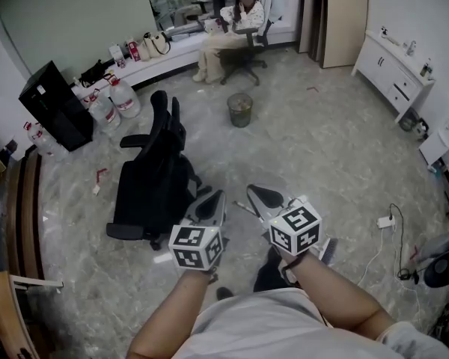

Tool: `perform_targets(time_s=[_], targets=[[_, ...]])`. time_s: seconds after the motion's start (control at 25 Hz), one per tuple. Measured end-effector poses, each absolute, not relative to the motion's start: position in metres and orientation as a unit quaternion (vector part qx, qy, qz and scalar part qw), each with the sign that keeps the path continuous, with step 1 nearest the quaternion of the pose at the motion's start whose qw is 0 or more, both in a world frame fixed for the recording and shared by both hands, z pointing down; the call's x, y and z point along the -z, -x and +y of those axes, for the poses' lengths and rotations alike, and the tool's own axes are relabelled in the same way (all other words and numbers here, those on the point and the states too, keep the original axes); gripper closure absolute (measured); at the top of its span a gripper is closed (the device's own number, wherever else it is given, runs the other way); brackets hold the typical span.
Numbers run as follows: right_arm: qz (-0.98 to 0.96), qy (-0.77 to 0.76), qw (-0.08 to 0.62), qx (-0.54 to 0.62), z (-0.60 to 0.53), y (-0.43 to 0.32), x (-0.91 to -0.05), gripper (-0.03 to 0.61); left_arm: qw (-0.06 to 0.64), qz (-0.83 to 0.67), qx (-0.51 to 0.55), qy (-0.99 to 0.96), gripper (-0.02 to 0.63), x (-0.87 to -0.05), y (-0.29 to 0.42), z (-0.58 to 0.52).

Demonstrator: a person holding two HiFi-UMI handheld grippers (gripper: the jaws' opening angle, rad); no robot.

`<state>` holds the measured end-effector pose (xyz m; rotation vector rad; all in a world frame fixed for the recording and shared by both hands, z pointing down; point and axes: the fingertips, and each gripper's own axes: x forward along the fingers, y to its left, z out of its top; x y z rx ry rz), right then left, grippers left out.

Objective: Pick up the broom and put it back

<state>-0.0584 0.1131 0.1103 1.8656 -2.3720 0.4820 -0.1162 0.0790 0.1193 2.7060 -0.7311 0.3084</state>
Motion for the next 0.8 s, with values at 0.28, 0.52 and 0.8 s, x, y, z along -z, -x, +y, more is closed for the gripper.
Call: perform_targets(time_s=[0.28, 0.52, 0.8], targets=[[-0.806, -0.56, 0.043, -0.188, 0.044, -0.023, -0.146, 0.575, 0.168, -0.308, -0.129, -0.928, 0.609, -0.147, 0.034, 0.008], [-0.819, -0.522, 0.065, -0.231, 0.016, -0.079, -0.198, 0.575, 0.188, -0.331, -0.151, -0.912, 0.609, -0.188, -0.02, -0.027], [-0.803, -0.505, 0.104, -0.298, -0.014, -0.115, -0.309, 0.575, 0.227, -0.343, -0.179, -0.894, 0.609, -0.287, -0.054, -0.078]])
